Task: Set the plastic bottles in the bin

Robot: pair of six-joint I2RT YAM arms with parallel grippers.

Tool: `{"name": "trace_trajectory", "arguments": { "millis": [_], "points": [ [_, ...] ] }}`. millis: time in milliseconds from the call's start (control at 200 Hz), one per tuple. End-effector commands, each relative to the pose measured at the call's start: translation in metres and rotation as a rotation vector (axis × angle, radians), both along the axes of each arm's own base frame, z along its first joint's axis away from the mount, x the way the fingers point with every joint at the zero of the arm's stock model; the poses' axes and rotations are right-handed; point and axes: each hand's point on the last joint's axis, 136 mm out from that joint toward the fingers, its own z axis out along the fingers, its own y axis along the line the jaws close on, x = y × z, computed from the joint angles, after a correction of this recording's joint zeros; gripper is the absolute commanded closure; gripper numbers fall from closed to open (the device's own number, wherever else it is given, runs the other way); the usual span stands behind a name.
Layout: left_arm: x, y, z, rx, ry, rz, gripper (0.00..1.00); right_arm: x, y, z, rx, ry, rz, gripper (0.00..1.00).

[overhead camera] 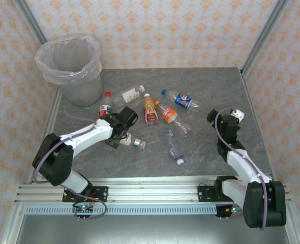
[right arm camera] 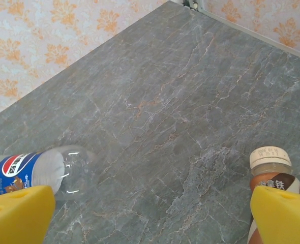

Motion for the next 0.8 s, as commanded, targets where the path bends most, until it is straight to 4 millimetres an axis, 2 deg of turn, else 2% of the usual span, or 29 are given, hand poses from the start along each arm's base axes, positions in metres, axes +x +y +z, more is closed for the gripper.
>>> {"name": "trace_trajectory", "arguments": {
  "millis": [0,175,405,626,791],
  "points": [
    [0.003,0.010,-0.003,0.043,-0.029,0.078,0.00,0.001,-0.005,0.023,0.015,-0.058,-0.043,0.01],
    [0.010,0.007,-0.015,0.052,-0.023,0.087,0.03,0.002,0.004,0.040,0.041,-0.127,0.012,0.01],
    [0.010,-0.003,-0.037,0.034,0.038,0.077,0.24,0.005,0.011,0.057,0.044,-0.164,0.057,0.01],
    [0.011,0.001,-0.031,0.072,0.040,0.034,0.50,0.004,0.012,0.063,0.050,-0.193,0.061,0.01],
    [0.022,-0.008,-0.017,0.078,0.009,-0.092,0.62,0.005,0.015,0.068,0.060,-0.205,0.077,0.01]
  ]
}}
